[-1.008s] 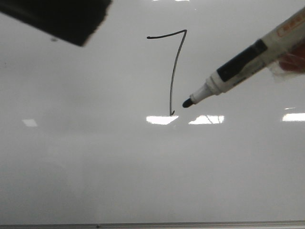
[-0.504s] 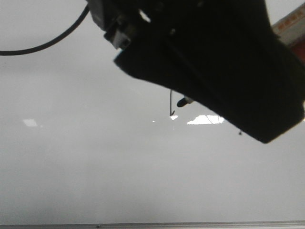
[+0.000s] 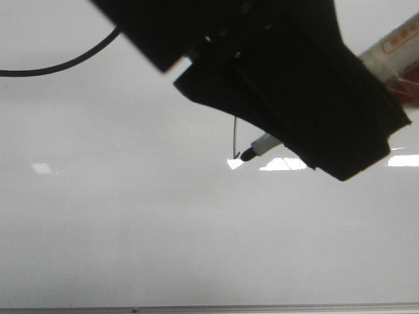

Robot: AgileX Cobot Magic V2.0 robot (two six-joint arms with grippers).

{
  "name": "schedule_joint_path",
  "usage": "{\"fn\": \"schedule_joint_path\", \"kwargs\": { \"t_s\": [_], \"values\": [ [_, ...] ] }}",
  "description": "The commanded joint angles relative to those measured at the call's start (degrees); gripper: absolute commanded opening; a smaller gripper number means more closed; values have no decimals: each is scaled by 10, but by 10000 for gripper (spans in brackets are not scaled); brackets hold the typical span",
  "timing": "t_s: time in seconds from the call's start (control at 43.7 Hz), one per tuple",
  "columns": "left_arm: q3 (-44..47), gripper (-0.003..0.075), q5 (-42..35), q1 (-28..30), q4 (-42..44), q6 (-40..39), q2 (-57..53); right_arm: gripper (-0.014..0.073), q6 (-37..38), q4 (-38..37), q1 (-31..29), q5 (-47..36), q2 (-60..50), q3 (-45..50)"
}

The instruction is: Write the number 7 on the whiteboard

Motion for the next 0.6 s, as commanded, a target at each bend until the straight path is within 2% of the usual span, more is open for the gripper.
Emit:
{"fn": "schedule_joint_path", "kwargs": {
  "t_s": [0.0, 0.069, 0.115, 0.206, 0.367, 0.573],
  "values": [
    [-21, -3, -15, -2, -37, -15, -17, 258, -6, 19, -1, -32, -5, -16],
    [-21, -3, -15, -1, -31, -17, -17, 437, -6, 15, -3, -32, -5, -16],
    [-21, -3, -15, 0, -19, -26, -17, 514, -5, 1, -5, -32, -8, -16],
    [-23, -3, -15, 17, 28, -85, -23, 601, 21, -45, -12, -42, -20, -17],
    [-41, -3, -6, 81, 174, -283, -47, 603, 115, -120, -44, -67, -52, -17],
    [-50, -3, 52, 206, 339, -467, -91, 603, 125, -130, -56, -65, -60, -16]
  ]
}}
